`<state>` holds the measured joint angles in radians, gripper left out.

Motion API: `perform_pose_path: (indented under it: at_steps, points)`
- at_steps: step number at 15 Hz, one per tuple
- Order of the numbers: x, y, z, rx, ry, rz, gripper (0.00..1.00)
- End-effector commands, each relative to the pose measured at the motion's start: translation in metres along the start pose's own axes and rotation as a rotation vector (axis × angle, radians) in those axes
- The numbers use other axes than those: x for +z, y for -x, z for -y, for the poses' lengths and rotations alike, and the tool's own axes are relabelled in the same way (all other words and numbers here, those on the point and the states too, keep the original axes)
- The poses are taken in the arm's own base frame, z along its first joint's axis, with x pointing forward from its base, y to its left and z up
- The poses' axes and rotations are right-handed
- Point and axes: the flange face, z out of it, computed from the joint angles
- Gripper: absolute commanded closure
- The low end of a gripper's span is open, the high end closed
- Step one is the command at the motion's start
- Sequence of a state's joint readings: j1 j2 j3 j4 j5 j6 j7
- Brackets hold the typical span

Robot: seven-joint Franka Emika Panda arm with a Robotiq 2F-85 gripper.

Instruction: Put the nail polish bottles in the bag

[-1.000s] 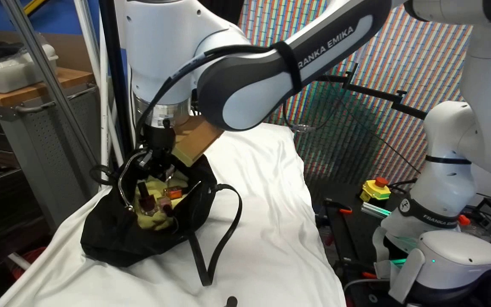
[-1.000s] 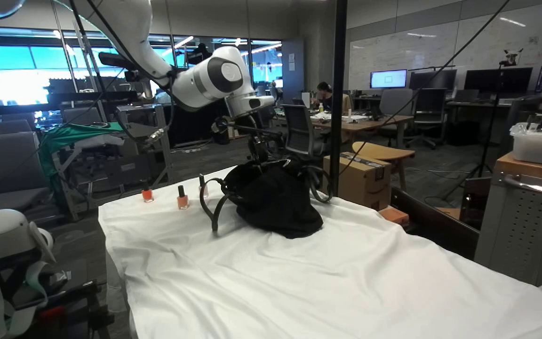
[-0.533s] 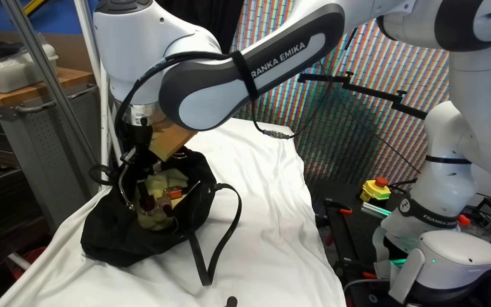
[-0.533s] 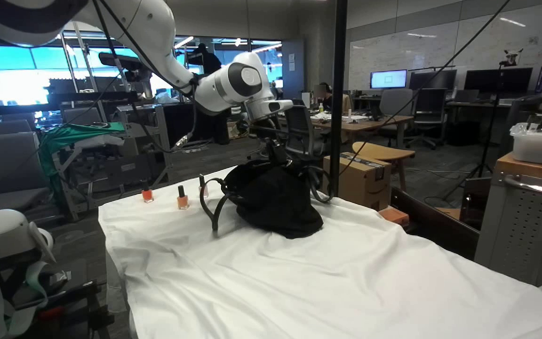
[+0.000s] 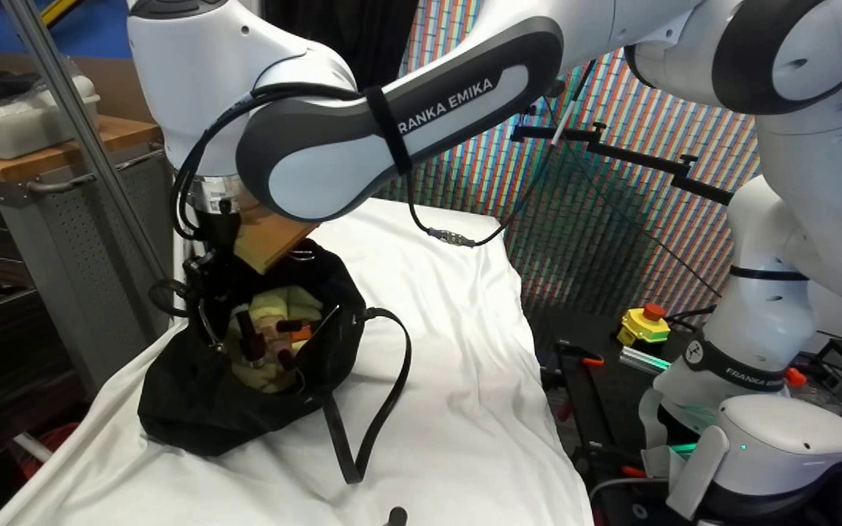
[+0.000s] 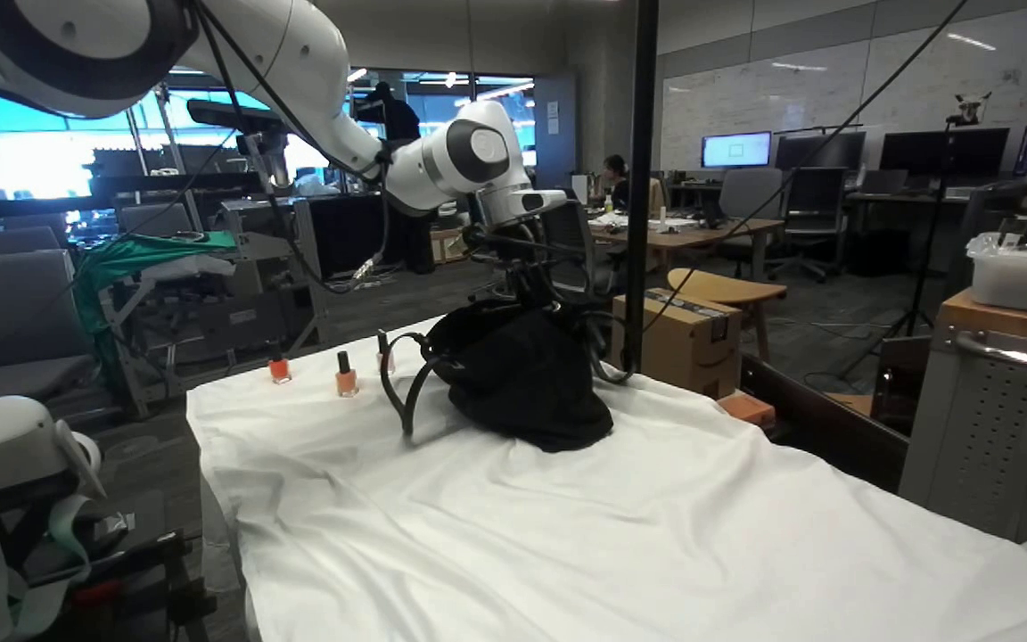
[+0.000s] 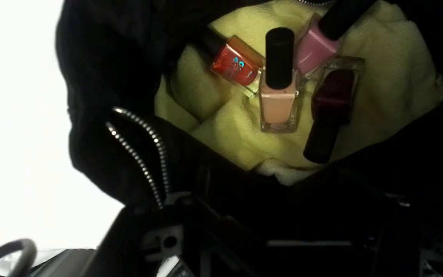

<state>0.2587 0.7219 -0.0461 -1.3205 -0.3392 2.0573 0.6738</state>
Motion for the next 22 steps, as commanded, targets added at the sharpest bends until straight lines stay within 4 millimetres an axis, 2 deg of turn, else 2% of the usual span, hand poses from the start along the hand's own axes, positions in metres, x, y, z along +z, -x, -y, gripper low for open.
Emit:
perform_pose_path:
  at_steps: [1,8,11,17,22]
  points:
    - [-0.012,-0.003,0.003,-0.019,-0.001,0.012,0.00]
    - [-0.022,0.040,0.026,-0.043,-0.001,0.036,0.00]
    - [-0.027,0.073,0.041,-0.021,0.004,0.052,0.00]
    - [-0.031,0.155,0.068,0.087,0.037,0.101,0.00]
    - [-0.038,0.201,0.075,0.187,0.031,0.154,0.00]
